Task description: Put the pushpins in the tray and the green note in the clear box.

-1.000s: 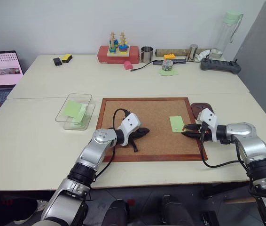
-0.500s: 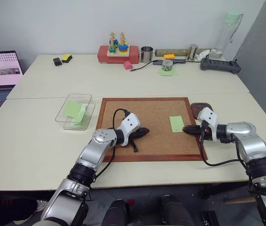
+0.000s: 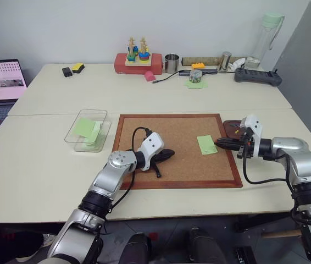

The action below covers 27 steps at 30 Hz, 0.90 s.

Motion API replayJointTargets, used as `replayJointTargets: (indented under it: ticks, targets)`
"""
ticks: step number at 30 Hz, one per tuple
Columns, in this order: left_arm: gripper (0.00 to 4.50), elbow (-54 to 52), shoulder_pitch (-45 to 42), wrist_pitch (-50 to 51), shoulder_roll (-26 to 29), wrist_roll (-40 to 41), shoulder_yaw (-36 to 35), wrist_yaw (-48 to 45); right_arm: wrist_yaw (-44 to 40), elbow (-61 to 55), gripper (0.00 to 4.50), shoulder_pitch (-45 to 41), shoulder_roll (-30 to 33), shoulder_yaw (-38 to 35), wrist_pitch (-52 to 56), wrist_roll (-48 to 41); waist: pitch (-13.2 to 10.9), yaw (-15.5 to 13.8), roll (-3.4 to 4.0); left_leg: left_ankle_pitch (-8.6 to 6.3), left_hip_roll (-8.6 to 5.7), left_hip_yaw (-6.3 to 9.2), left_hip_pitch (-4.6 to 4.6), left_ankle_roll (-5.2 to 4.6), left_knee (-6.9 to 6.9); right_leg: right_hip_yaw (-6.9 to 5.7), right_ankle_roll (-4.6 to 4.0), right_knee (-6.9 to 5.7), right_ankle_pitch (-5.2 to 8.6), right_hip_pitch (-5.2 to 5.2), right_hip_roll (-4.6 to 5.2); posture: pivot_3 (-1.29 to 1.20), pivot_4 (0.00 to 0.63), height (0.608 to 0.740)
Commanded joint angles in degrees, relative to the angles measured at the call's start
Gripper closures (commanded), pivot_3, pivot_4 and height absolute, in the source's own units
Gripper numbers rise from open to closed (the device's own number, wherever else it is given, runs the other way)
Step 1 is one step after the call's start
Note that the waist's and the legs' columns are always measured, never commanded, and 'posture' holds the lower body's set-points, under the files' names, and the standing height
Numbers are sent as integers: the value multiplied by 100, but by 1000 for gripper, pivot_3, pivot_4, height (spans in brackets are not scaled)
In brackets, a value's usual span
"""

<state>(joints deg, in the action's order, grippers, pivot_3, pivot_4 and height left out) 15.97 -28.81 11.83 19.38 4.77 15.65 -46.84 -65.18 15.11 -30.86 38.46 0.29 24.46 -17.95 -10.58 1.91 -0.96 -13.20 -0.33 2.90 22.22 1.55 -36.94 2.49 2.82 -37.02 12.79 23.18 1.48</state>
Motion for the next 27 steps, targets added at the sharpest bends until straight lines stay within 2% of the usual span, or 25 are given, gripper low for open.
replayJointTargets:
  ticks: [1,8,13,15,16,21,27]
  targets:
    - [4500,250,210,174,121,-269,116,55,358,42,4462,-273,124,-435,97,-107,0,0,0,0,0,0,0,0,0,1,0,0,0,0,0,0,150,740]
    - [4500,258,210,150,108,-283,124,54,1720,1293,4462,-721,71,-470,-253,653,0,0,0,0,0,-3,0,0,1,1,-1,1,1,0,0,0,150,740]
    - [4500,287,180,129,97,-296,135,47,2157,1940,4462,-972,-70,-408,-448,911,0,4,0,0,0,-5,-2,0,2,4,-2,0,1,0,0,0,150,740]
    - [4500,278,185,132,98,-298,133,51,2245,2115,3964,-1053,-124,-410,-522,951,0,6,1,0,0,-6,-2,0,2,5,-1,0,0,0,0,0,150,740]
    - [4500,273,191,134,102,-298,129,51,2264,2178,3912,-1090,-143,-419,-560,964,0,4,1,0,-1,-6,-1,0,2,6,-1,0,0,0,-1,0,150,740]
    - [4500,241,222,150,106,-298,115,60,2228,2258,3009,-1179,-154,-494,-663,949,0,8,1,0,-1,-7,-2,0,2,7,0,1,0,0,-1,0,150,740]
    - [4500,198,253,164,108,-288,108,62,1819,1801,1888,-1060,42,-540,-767,814,0,8,1,0,-1,-7,-1,0,2,7,0,1,0,0,-1,0,150,740]
